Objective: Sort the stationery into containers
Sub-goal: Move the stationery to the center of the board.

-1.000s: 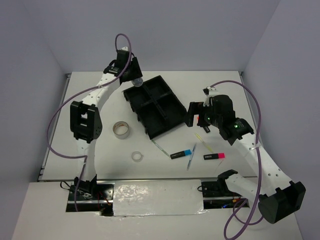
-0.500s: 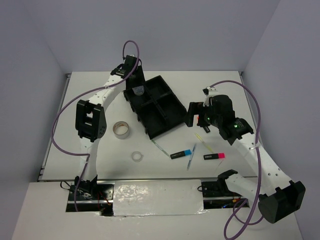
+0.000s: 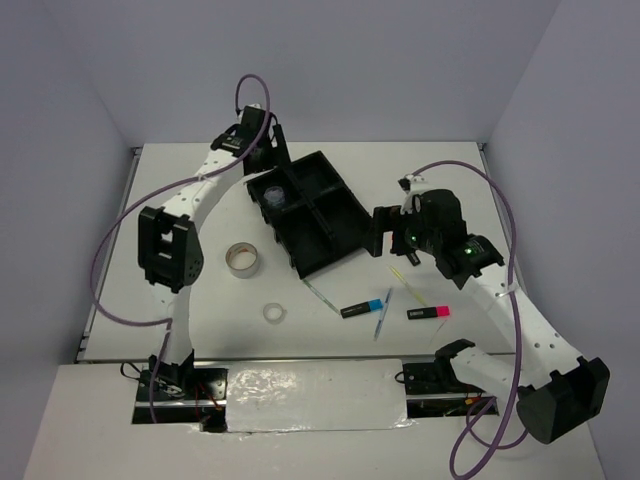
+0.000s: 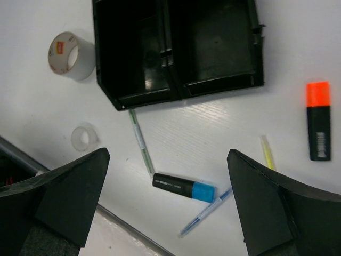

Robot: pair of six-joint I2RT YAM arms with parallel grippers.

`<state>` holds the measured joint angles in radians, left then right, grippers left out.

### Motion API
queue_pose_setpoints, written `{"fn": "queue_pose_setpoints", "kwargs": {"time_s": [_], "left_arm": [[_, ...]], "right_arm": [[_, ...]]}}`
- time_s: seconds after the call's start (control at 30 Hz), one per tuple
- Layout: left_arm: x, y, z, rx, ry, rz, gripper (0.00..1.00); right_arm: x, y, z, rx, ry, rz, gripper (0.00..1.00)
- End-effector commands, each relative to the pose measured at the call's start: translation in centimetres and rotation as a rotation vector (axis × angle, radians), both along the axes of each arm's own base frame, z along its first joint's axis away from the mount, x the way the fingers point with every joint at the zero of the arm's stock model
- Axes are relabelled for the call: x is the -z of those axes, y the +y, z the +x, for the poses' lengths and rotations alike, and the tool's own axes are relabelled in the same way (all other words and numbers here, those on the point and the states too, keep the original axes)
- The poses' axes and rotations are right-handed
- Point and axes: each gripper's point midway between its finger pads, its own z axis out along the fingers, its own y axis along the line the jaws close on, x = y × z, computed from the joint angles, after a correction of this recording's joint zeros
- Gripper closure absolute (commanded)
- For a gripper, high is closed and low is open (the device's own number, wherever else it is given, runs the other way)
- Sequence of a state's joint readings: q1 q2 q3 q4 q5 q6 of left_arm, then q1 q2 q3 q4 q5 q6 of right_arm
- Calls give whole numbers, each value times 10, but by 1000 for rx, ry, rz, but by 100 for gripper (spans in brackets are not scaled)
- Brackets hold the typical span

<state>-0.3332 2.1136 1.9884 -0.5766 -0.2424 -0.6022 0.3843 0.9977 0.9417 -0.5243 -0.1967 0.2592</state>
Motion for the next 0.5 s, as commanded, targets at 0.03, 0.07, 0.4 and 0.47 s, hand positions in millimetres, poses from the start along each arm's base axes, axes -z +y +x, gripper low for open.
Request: {"fn": "queue_pose_setpoints", "kwargs": {"time_s": [0.03, 0.07, 0.4, 0.47], "left_arm": [[-127, 32, -51, -74, -231, -17, 1], [-107, 44, -69, -110, -172, 8, 1], [-46, 132, -225, -263, -54, 61, 1], [-48, 141, -245, -267, -70, 81, 1]], "right_arm": [[-7, 42, -6, -171, -33, 8, 0], [-5, 63, -13, -228, -25, -14, 0], [41, 192, -39, -418, 24, -204, 0], [45, 218, -44, -440, 15, -228, 1]]}}
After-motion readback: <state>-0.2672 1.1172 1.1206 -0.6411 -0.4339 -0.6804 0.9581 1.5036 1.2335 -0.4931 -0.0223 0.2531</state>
